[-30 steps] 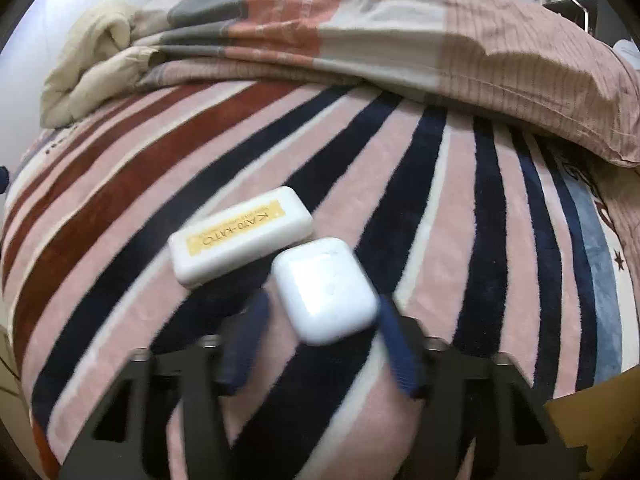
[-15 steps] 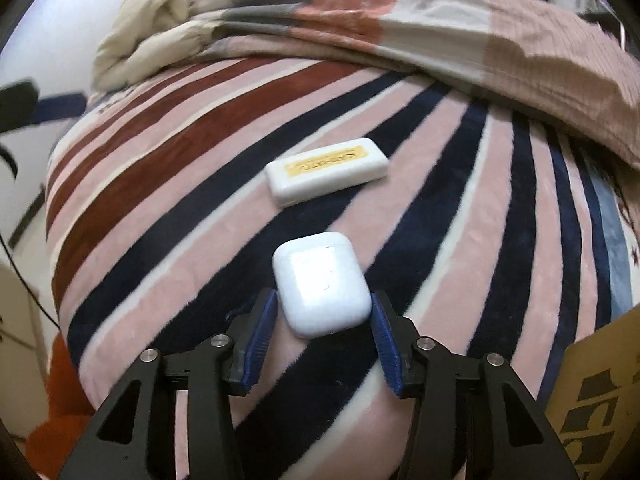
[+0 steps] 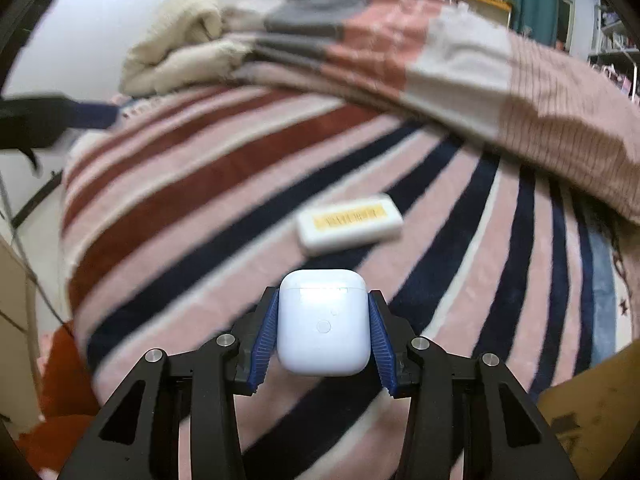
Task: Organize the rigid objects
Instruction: 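Carry the earbud case into the cardboard box and release it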
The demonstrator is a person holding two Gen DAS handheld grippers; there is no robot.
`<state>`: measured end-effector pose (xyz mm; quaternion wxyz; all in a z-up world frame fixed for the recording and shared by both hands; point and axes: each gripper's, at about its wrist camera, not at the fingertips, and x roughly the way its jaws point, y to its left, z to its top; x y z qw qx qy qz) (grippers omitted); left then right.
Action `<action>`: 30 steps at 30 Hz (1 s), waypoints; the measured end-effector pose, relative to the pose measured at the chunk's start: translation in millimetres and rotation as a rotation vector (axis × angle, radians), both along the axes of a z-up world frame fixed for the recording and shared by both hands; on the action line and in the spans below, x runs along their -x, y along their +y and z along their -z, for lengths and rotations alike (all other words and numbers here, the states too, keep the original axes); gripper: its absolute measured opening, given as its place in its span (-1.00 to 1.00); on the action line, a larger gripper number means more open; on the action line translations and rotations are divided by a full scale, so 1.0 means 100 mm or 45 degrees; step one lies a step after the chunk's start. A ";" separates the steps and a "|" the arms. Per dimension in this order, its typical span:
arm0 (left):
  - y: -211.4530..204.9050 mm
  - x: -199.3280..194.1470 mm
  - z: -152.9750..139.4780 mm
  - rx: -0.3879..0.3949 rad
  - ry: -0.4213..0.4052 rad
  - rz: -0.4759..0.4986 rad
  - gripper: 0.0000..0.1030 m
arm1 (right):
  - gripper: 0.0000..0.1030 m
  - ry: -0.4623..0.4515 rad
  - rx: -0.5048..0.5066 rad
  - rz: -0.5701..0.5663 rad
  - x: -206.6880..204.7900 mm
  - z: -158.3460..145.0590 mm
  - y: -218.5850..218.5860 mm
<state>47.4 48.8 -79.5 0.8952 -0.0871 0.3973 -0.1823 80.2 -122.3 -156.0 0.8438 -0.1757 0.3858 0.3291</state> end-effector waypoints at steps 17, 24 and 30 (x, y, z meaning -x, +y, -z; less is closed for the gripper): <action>-1.47 -0.24 -0.69 0.160 -0.067 0.487 -0.35 | -0.24 -0.347 -0.175 0.034 0.62 -1.36 -0.77; -2.16 -0.41 -0.70 0.113 -0.042 0.608 -0.35 | -0.24 -0.333 -0.179 0.176 0.51 -1.42 -1.41; -2.54 -0.54 -0.58 0.094 0.010 0.680 -0.35 | -0.24 -0.273 -0.127 0.267 0.41 -1.35 -1.75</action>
